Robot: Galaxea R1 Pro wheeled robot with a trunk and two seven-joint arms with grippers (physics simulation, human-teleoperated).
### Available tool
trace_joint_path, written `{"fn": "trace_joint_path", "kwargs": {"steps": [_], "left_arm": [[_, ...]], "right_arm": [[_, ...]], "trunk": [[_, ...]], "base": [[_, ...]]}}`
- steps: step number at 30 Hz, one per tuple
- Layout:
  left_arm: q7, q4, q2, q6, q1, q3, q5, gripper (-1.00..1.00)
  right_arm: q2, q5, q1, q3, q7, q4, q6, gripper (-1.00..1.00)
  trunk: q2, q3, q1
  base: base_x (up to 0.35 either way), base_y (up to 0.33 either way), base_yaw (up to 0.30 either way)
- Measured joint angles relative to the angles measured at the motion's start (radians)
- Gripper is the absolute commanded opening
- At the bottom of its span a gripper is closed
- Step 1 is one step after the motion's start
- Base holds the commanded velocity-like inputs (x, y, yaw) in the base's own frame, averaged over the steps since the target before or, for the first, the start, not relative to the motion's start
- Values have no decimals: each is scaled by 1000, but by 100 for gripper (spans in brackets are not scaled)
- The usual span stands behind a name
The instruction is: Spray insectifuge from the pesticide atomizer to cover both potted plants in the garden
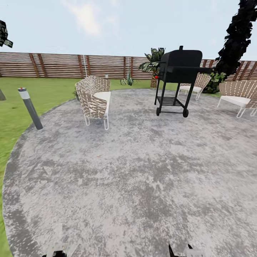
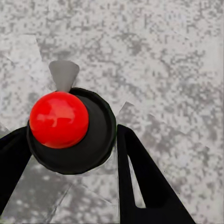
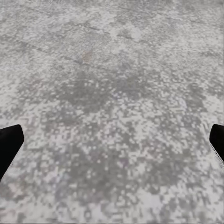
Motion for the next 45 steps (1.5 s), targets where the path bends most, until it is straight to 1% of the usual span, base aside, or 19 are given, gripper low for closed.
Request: {"fn": "trace_joint_path", "kwargs": {"steps": [1,14,36,45], "left_arm": [[0,0,0,0,-1,1,0,-100],[0,0,0,0,0,0,0,-100],[0,0,0,0,0,0,0,-100],[0,0,0,0,0,0,0,-100]], "right_arm": [[1,2,0,3,0,0,0,100],[0,0,0,0,0,0,1,100],[0,0,0,0,0,0,1,100],[0,0,0,0,0,0,1,100]], "trunk": [[1,0,3],[0,0,0],[0,0,0],[0,0,0]], "base": [[339,-95,0],[337,-124,0],[339,-5,0],[340,-89,0]]}}
